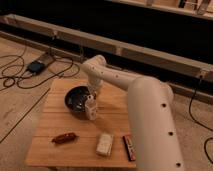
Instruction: Drag the ceramic bowl in a circle
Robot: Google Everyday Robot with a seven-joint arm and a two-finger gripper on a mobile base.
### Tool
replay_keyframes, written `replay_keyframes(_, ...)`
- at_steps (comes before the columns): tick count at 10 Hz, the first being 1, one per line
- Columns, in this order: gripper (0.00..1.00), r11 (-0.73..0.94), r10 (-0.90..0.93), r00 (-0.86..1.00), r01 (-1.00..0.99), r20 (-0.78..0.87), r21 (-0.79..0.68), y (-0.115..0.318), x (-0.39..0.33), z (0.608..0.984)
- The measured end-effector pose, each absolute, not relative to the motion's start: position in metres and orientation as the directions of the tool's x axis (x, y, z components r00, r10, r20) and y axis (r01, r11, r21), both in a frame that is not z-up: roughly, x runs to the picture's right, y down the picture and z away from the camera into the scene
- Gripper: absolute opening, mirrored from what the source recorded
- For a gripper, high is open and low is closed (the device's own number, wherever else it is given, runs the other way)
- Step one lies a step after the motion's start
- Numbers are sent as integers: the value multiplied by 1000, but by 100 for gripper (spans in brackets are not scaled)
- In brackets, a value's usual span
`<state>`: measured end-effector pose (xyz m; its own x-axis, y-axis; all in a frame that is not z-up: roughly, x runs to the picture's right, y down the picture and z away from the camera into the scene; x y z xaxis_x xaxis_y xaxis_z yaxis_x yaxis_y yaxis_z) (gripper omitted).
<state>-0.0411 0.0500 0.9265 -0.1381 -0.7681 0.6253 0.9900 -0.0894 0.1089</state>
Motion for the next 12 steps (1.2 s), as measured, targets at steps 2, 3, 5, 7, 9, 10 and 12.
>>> replay_keyframes(2, 0, -79, -767, -86, 996, 636, 41, 51, -8, 916)
replay_keyframes(3, 0, -76, -765, -67, 997, 641, 13, 53, 5, 911)
replay_keyframes(5, 0, -68, -767, -34, 997, 641, -28, 54, 19, 906)
replay_keyframes(7, 0, -58, -781, -14, 997, 625, -50, 44, 15, 910)
replay_keyframes(9, 0, -32, -814, 14, 997, 581, -69, 17, -1, 921)
replay_keyframes(10, 0, -19, -832, 23, 997, 554, -70, 2, -16, 928)
replay_keyframes(12, 0, -9, -852, 18, 999, 523, -48, -16, -48, 935)
